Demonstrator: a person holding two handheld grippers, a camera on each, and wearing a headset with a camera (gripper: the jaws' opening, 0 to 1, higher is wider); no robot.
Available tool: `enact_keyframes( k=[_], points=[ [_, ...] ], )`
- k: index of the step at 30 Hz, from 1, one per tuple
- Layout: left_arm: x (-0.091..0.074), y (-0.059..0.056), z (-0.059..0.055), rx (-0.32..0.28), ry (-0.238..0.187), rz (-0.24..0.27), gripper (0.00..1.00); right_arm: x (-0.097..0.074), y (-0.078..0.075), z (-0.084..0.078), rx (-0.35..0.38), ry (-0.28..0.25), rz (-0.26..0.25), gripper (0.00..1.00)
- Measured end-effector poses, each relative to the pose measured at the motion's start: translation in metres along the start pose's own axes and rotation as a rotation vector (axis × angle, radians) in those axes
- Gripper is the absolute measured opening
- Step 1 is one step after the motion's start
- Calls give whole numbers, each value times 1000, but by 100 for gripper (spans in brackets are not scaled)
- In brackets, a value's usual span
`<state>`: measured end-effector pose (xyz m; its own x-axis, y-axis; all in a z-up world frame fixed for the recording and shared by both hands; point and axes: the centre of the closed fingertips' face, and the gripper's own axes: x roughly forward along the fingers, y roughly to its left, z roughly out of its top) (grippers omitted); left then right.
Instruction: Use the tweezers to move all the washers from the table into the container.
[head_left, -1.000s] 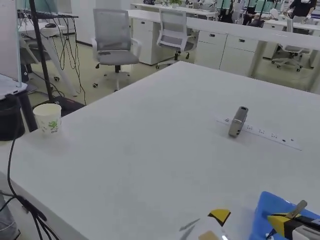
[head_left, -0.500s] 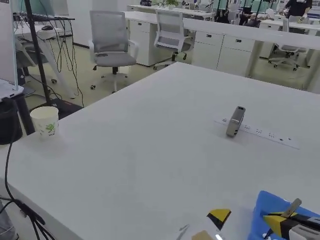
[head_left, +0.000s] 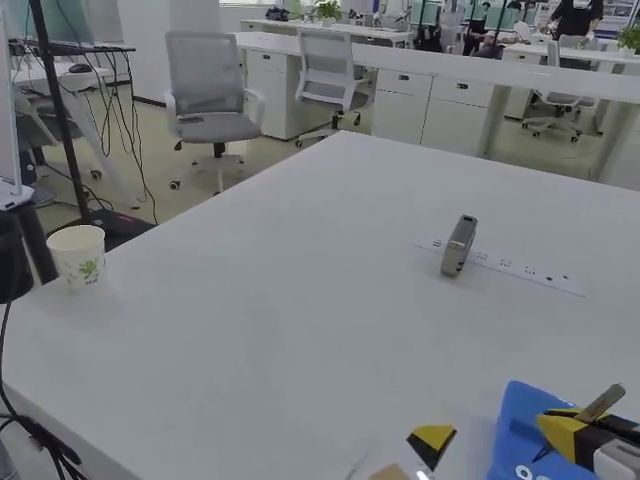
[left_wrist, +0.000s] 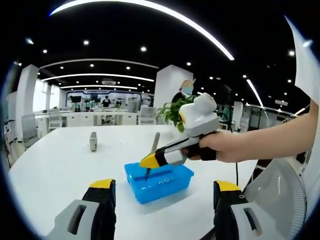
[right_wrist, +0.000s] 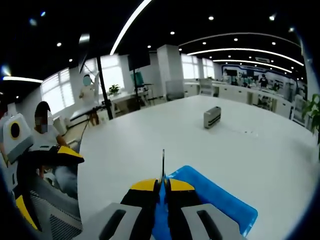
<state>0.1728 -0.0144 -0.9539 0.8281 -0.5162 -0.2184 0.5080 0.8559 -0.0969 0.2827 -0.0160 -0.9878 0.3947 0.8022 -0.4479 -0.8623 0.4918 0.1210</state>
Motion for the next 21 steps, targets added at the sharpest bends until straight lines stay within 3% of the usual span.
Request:
enact_keyframes(
  k=[7, 11, 16, 21],
  points=[
    [0, -2, -2, 0, 13, -13, 73, -23, 10, 9, 4, -56, 4, 4],
    [0, -4, -3, 6, 19, -18, 71, -35, 18, 7, -7, -63, 17, 3],
    [-1, -5, -3, 7, 25, -29, 62, -49, 32, -10, -34, -27, 55, 3],
    [-2, -15, -8, -43, 74, -111, 57, -55, 44, -31, -54, 9, 119, 3]
  ],
)
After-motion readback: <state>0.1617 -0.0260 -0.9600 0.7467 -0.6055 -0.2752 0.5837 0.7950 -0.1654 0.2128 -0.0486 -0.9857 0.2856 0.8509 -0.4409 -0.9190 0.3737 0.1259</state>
